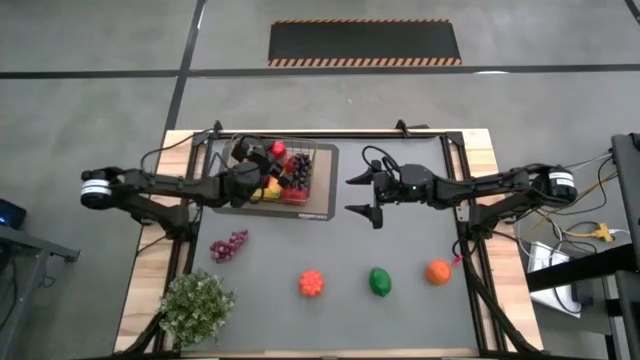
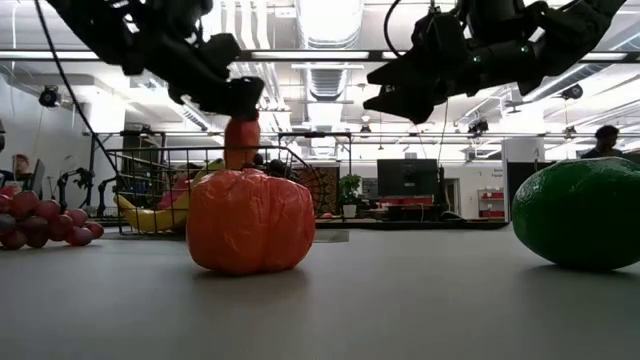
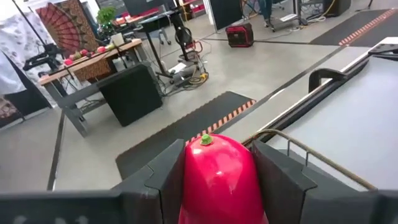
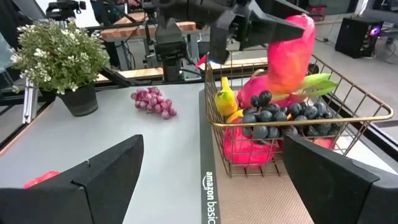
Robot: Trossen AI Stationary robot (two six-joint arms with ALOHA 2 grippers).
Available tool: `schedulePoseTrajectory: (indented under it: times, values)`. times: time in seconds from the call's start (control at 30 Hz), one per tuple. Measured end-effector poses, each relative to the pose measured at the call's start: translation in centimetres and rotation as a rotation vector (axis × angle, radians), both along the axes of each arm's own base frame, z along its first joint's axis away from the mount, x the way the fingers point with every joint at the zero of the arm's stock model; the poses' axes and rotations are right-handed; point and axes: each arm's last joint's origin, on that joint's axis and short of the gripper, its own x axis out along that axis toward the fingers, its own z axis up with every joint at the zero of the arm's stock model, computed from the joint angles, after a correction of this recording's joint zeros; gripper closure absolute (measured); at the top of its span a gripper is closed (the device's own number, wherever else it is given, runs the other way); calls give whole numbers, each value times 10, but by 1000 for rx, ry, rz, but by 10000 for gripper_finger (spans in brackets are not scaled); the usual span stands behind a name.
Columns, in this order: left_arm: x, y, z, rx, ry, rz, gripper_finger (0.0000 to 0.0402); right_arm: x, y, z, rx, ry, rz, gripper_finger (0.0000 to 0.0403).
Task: Build produce basket
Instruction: Put the orange mango into the wire basket, then put the green lime into the wire basket
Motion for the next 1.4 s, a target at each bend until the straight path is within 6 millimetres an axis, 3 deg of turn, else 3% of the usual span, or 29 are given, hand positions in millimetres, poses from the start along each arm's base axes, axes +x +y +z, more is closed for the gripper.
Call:
schedulePoseTrajectory:
  times: [0.57,0.93,1.2,1.4]
  values:
    - [21,6,-29,-5,44,6,247,1,0,-2,12,7,-2,38]
    - [21,6,-28,-4,42,5,178,1,0,-3,65,13,-11,38]
    - [18,0,-19,7,23,-17,174,1,1,-2,123,9,-14,38]
    - [10,-9,-1,36,-26,-47,174,2,5,-1,76,4,15,38]
